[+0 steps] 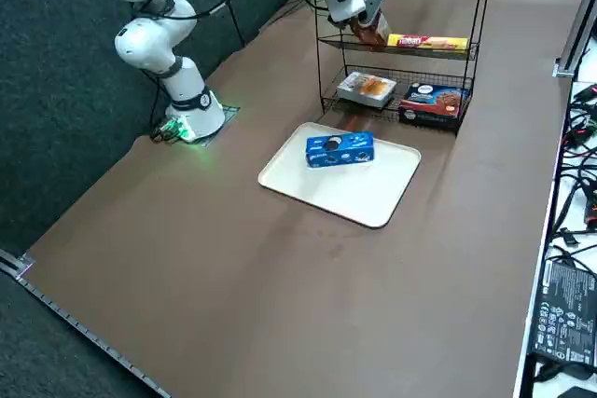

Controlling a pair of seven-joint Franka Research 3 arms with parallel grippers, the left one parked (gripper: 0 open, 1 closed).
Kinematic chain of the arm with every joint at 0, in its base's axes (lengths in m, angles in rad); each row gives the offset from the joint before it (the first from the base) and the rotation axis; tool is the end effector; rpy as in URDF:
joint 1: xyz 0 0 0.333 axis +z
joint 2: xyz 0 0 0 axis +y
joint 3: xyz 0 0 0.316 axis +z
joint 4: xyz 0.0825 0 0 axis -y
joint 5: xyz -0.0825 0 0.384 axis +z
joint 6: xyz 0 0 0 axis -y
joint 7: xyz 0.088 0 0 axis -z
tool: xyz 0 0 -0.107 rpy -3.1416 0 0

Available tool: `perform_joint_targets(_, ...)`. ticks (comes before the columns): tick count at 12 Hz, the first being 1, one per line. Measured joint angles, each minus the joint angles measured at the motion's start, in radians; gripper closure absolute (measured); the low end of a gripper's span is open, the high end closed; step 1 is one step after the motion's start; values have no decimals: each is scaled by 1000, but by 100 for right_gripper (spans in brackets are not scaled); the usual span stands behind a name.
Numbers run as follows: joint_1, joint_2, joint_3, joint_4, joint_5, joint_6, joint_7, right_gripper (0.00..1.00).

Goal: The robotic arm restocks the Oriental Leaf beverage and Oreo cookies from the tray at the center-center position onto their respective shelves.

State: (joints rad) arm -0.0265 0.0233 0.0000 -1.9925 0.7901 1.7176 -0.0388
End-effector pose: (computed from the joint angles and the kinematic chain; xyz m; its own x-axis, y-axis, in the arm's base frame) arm 0.5381 0.0518 0.4529 0.9460 -0.1016 -0.3078 -0.2879 -0.6999 -0.6537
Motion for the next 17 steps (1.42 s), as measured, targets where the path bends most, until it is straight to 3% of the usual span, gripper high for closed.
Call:
perform_joint_targets(2,0,-3,-1,1,4,-1,-1,4)
perform_joint_targets(3,0,-4,-3,1,4,-1,-1,0)
perform_joint_targets(17,-88,-20,-27,46,-64,-52,-17,0)
